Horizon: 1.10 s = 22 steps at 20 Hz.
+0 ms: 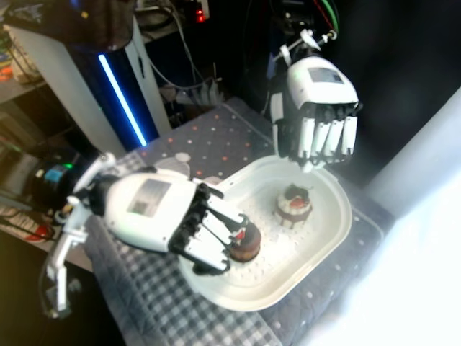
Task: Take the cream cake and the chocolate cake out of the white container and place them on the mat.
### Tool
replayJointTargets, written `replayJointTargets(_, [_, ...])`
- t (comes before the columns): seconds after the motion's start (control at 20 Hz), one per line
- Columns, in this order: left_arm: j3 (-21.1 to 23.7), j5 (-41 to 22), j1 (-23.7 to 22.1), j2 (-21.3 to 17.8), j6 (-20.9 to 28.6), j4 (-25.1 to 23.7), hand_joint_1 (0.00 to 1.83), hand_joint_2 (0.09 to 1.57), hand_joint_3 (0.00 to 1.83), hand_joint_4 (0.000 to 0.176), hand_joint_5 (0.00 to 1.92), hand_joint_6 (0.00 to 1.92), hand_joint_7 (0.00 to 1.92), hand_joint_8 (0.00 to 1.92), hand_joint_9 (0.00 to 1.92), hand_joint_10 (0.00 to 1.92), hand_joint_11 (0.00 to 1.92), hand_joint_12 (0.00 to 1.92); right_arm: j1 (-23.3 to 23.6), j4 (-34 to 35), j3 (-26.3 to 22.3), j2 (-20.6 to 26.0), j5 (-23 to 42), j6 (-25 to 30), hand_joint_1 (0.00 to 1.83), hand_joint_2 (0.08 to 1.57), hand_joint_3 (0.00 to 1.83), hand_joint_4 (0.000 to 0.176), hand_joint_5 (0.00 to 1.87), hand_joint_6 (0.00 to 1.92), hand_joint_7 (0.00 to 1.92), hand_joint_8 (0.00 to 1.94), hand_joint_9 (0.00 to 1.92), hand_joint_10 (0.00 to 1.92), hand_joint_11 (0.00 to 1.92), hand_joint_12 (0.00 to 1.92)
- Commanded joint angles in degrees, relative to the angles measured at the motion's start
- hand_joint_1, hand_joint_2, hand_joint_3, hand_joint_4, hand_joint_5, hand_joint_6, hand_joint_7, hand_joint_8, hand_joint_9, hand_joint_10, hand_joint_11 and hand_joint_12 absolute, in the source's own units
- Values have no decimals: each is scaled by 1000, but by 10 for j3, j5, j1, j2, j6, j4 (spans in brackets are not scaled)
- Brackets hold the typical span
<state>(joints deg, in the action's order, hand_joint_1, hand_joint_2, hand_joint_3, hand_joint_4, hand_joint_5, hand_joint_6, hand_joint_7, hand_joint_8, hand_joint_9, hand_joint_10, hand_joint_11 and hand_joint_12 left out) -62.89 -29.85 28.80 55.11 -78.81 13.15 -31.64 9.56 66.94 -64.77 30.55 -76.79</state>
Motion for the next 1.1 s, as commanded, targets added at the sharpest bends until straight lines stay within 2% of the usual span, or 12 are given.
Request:
replayJointTargets(0.0, [0, -72, -9, 1, -1, -5, 699, 802, 22, 34, 166, 14, 75, 3, 76, 22, 0, 657, 12, -4, -2, -1, 71, -1, 876, 810, 4, 0, 466, 5, 495, 11, 461, 129, 0, 1330])
replayJointTargets(0.15, [-1, -69, -9, 2, -1, -5, 710, 801, 6, 36, 173, 7, 87, 3, 100, 17, 0, 726, 13, -4, -2, -2, 71, -3, 876, 820, 2, 0, 479, 2, 503, 4, 483, 88, 7, 1260])
replayJointTargets(0.25, [-11, -54, -12, 10, 0, 0, 707, 811, 5, 31, 170, 2, 92, 2, 124, 16, 0, 772, 13, -2, 3, -6, 70, -3, 875, 817, 0, 0, 477, 0, 495, 0, 481, 58, 14, 1203])
replayJointTargets(0.3, [-18, -47, -12, 15, 0, 3, 717, 814, 5, 20, 171, 2, 103, 5, 144, 22, 0, 776, 14, 1, 7, -11, 70, -3, 868, 812, 0, 0, 476, 0, 497, 1, 484, 56, 27, 1209])
replayJointTargets(0.45, [-34, -27, -12, 27, 0, 11, 772, 814, 1, 20, 193, 6, 161, 11, 219, 29, 0, 875, 16, 4, 18, -27, 66, -3, 871, 821, 1, 0, 476, 2, 503, 1, 495, 27, 53, 1098])
replayJointTargets(0.5, [-40, -20, -12, 32, 0, 14, 784, 811, 0, 26, 197, 5, 171, 8, 235, 26, 0, 901, 17, 8, 22, -31, 64, -3, 873, 827, 3, 0, 478, 2, 507, 2, 500, 25, 64, 1088])
replayJointTargets(0.65, [-58, -1, -7, 48, 0, 24, 861, 827, 3, 12, 182, 5, 193, 7, 298, 32, 0, 1130, 18, 14, 32, -42, 55, -3, 888, 820, 0, 0, 469, 0, 460, 0, 478, 11, 70, 1078])
replayJointTargets(0.75, [-66, 8, -1, 57, 0, 33, 891, 819, 0, 12, 188, 6, 192, 4, 279, 19, 0, 1152, 18, 16, 39, -51, 46, -3, 869, 822, 0, 0, 444, 0, 385, 0, 377, 0, 9, 1055])
replayJointTargets(0.9, [-80, 26, 4, 69, 0, 40, 895, 809, 0, 25, 220, 10, 221, 6, 329, 29, 0, 1249, 18, 18, 49, -61, 31, -3, 854, 827, 2, 0, 418, 0, 343, 1, 348, 10, 0, 1068])
replayJointTargets(0.95, [-88, 34, 7, 76, 0, 43, 886, 811, 0, 23, 223, 8, 225, 5, 335, 27, 0, 1272, 18, 19, 55, -66, 22, -3, 843, 833, 5, 0, 418, 0, 352, 5, 366, 17, 0, 1075])
replayJointTargets(1.0, [-94, 40, 9, 81, 0, 48, 877, 812, 0, 8, 226, 7, 240, 8, 349, 30, 0, 1294, 18, 21, 60, -71, 16, -3, 860, 848, 10, 0, 427, 4, 366, 10, 388, 25, 4, 1081])
replayJointTargets(1.05, [-98, 44, 11, 85, 0, 51, 828, 785, 0, 11, 235, 8, 254, 9, 366, 34, 0, 1311, 18, 21, 64, -75, 9, -3, 881, 854, 11, 0, 437, 7, 383, 15, 401, 28, 7, 1086])
